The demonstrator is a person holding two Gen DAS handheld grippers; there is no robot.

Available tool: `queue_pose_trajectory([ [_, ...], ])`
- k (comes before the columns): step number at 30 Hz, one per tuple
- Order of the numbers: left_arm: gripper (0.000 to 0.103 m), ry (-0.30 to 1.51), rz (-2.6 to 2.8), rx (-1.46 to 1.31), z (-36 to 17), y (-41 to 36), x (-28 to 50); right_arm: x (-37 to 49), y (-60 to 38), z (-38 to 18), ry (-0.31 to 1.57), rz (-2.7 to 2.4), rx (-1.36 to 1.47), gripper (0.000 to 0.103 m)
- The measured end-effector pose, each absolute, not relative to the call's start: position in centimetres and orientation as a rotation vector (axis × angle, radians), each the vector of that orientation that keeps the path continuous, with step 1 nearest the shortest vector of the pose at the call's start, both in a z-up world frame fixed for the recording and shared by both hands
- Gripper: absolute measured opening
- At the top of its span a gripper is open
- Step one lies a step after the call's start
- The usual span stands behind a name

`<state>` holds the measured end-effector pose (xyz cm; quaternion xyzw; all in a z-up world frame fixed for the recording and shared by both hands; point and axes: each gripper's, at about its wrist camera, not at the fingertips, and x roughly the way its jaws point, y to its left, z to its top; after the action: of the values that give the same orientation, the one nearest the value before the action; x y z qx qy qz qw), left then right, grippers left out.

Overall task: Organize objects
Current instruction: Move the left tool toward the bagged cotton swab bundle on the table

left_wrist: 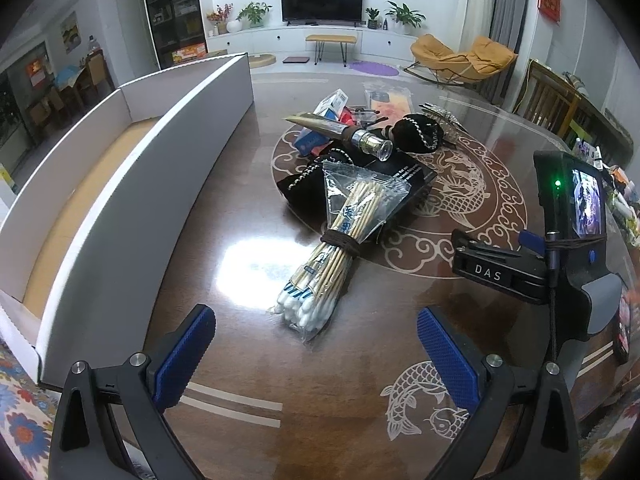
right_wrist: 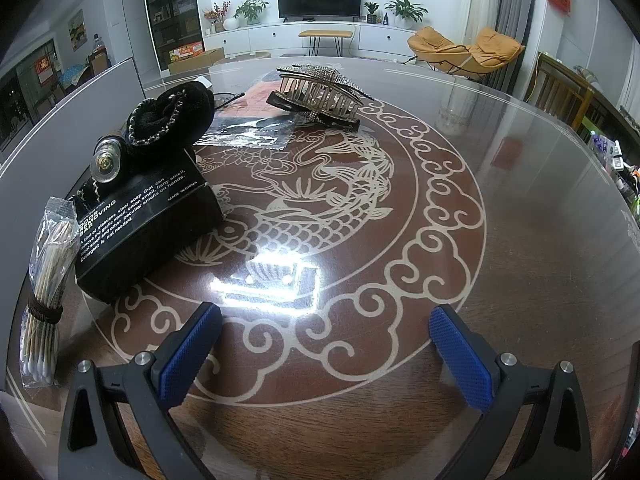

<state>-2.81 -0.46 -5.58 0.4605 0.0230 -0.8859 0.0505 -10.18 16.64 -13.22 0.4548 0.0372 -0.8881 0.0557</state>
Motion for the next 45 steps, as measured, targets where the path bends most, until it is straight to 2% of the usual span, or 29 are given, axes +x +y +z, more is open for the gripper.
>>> queue_pose_trajectory([
  [45, 0.103, 0.105, -2.669, 1.53, -9.0, -1.4, -2.3, -10.1, 16.7, -13.2, 0.114, -2.694, 1.379, 0.103],
])
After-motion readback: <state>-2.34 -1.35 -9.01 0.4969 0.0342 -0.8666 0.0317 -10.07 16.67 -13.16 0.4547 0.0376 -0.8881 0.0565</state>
